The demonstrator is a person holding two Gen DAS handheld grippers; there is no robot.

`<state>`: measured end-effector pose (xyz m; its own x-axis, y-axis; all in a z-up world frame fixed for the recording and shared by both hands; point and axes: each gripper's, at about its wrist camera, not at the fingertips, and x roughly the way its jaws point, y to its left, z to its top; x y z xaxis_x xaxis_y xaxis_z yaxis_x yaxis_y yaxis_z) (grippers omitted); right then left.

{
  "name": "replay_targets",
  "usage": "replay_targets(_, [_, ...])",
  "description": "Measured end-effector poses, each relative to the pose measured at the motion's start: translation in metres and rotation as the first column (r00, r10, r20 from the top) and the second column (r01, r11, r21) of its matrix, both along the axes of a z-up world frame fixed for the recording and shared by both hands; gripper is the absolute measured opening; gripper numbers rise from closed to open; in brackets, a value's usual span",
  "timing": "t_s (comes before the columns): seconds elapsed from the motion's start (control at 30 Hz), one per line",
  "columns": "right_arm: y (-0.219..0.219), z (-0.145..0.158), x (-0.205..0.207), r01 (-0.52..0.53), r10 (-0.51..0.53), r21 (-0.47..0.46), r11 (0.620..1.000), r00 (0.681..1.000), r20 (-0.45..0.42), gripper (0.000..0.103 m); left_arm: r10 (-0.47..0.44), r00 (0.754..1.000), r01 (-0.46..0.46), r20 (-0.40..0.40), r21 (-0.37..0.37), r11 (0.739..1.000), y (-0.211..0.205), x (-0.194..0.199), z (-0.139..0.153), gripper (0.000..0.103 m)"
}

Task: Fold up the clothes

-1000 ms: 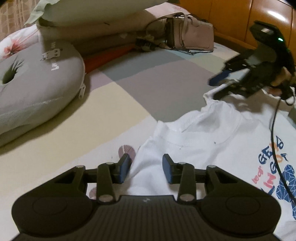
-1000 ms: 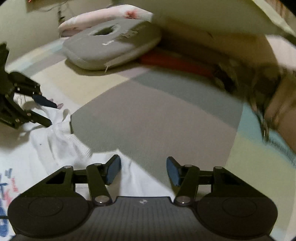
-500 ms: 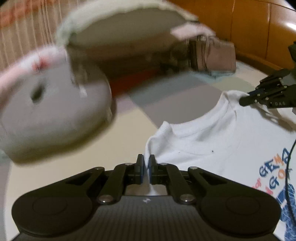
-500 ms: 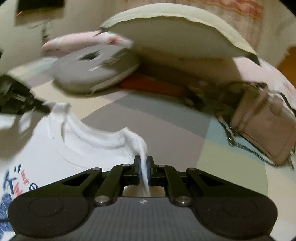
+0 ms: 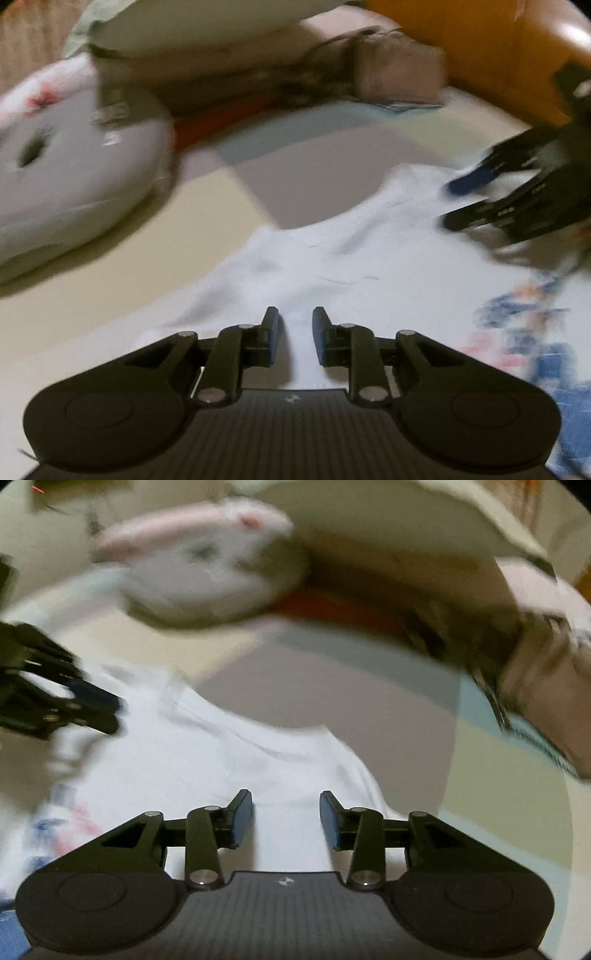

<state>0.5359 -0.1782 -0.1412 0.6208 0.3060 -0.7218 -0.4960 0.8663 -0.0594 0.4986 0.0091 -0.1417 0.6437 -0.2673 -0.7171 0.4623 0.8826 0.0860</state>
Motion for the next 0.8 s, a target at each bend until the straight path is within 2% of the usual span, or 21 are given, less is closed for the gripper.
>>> replay_targets(0.03, [-0.004, -0.001, 0.008, 0.045, -0.046, 0.023, 0.999, 0.999, 0.009, 0.074, 0.06, 0.998, -0.06, -0.003, 0.007, 0.998, 0.002, 0.007, 0.003, 0.036])
replay_targets(0.07, [-0.009, 0.001, 0.014, 0.086, -0.086, 0.054, 0.995, 0.996, 0.003, 0.074, 0.122, 0.993, -0.122, -0.008, 0.012, 0.993, 0.005, 0.013, 0.006, 0.036])
replay_targets(0.13, [-0.023, 0.015, 0.022, 0.151, -0.148, 0.132, 0.98, 0.988, -0.032, 0.073, 0.178, 0.984, -0.178, -0.024, 0.004, 0.984, 0.013, 0.015, 0.017, 0.027])
replay_targets(0.27, [-0.068, 0.058, -0.002, 0.195, -0.205, 0.212, 0.958, 0.978, 0.026, 0.074, 0.091, 0.996, -0.091, 0.009, -0.043, 0.995, 0.028, -0.019, 0.045, 0.03])
replay_targets(0.37, [-0.105, 0.072, -0.032, 0.249, -0.261, 0.248, 0.936, 0.965, 0.013, 0.075, 0.022, 0.999, -0.024, -0.027, -0.07, 0.997, 0.021, -0.047, 0.048, 0.03])
replay_targets(0.47, [-0.125, 0.067, -0.065, 0.281, -0.281, 0.262, 0.923, 0.959, -0.041, 0.075, -0.078, 0.995, 0.072, -0.065, -0.089, 0.993, 0.005, -0.075, 0.043, 0.031])
replay_targets(0.5, [-0.128, 0.063, -0.078, 0.285, -0.282, 0.258, 0.923, 0.958, -0.052, 0.076, -0.104, 0.991, 0.098, -0.08, -0.075, 0.992, -0.001, -0.082, 0.038, 0.032])
replay_targets(0.53, [-0.129, 0.059, -0.093, 0.286, -0.28, 0.251, 0.925, 0.958, -0.061, 0.077, -0.129, 0.987, 0.124, -0.096, -0.061, 0.99, -0.006, -0.088, 0.034, 0.037])
replay_targets(0.6, [-0.131, 0.049, -0.119, 0.303, -0.29, 0.241, 0.922, 0.953, -0.087, 0.079, -0.112, 0.983, 0.124, -0.143, 0.072, 0.99, -0.016, -0.104, 0.017, 0.038])
replay_targets(0.63, [-0.131, 0.044, -0.134, 0.314, -0.298, 0.24, 0.918, 0.949, -0.102, 0.08, -0.096, 0.988, 0.105, -0.119, 0.078, 0.991, -0.013, -0.11, 0.016, 0.041])
replay_targets(0.7, [-0.132, 0.035, -0.164, 0.333, -0.306, 0.25, 0.909, 0.941, -0.142, 0.083, -0.018, 0.986, 0.03, -0.165, 0.071, 0.997, 0.0, -0.109, 0.023, 0.04])
replay_targets(0.8, [-0.128, 0.017, -0.207, 0.355, -0.31, 0.267, 0.896, 0.93, -0.196, 0.084, 0.061, 0.987, -0.055, -0.149, 0.04, 0.998, 0.023, -0.119, 0.043, 0.036])
